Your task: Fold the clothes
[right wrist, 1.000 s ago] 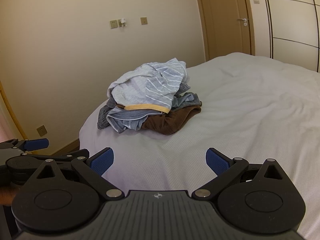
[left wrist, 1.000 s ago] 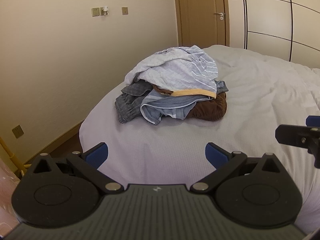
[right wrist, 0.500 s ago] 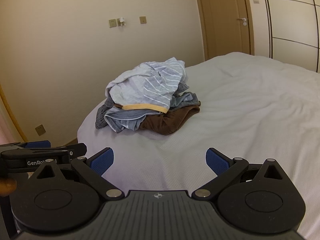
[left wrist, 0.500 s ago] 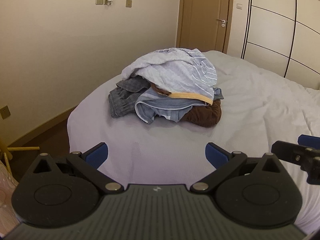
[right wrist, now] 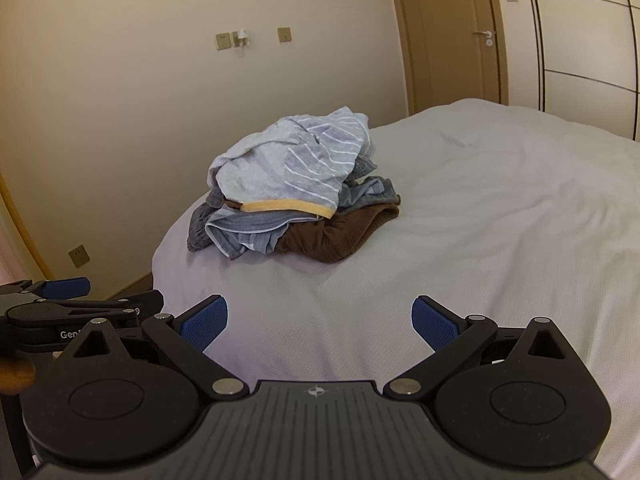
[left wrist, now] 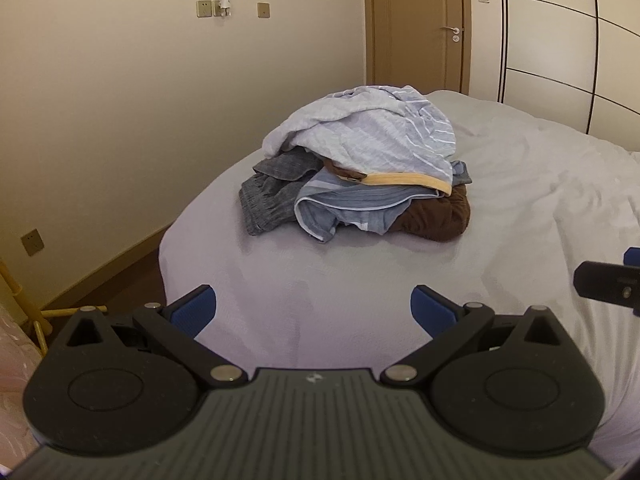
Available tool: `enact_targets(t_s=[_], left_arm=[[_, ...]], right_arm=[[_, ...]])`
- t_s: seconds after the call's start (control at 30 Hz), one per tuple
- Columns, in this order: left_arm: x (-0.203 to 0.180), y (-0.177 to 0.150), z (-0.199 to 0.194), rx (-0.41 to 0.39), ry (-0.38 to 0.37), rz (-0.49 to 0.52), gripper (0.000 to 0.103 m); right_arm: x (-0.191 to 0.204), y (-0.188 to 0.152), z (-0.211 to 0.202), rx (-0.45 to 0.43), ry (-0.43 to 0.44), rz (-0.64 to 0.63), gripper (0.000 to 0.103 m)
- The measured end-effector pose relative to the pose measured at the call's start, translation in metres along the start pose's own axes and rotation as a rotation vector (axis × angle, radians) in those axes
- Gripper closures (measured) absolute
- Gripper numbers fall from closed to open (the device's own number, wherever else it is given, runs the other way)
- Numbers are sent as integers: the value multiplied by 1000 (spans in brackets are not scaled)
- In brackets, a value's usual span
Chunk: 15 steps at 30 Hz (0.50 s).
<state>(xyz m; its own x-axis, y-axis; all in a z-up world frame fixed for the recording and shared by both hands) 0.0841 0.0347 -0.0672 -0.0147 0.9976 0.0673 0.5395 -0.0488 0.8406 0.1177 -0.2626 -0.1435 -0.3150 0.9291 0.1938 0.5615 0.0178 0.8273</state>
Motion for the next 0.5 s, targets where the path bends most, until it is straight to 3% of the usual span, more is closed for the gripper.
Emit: enact_targets(t_s=[0.17, 0.33, 0.5], left_arm=[[0, 1, 0, -17, 11, 16, 1], [-5, 9, 4, -84, 21, 87, 1], [-7, 26, 24, -101, 0, 153, 1]], right_arm=[[-2, -1, 2, 1, -3, 2, 2], [-3, 2, 5, -4, -16, -30, 2], [-6, 26, 20, -57, -45, -112, 2]])
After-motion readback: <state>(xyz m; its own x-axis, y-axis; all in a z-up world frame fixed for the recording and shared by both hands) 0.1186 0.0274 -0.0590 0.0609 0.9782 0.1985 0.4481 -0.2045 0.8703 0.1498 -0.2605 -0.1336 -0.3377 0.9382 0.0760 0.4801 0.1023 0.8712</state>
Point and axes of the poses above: each gripper's, at about its wrist camera, not at the fingertips, and z roughly the way its jaws point, x to its left, y to its top, the point moved 7 cm from there along z, roughly the way its jaws point, and after that the axes turned 1 degree about z, right-handed, at the moved point
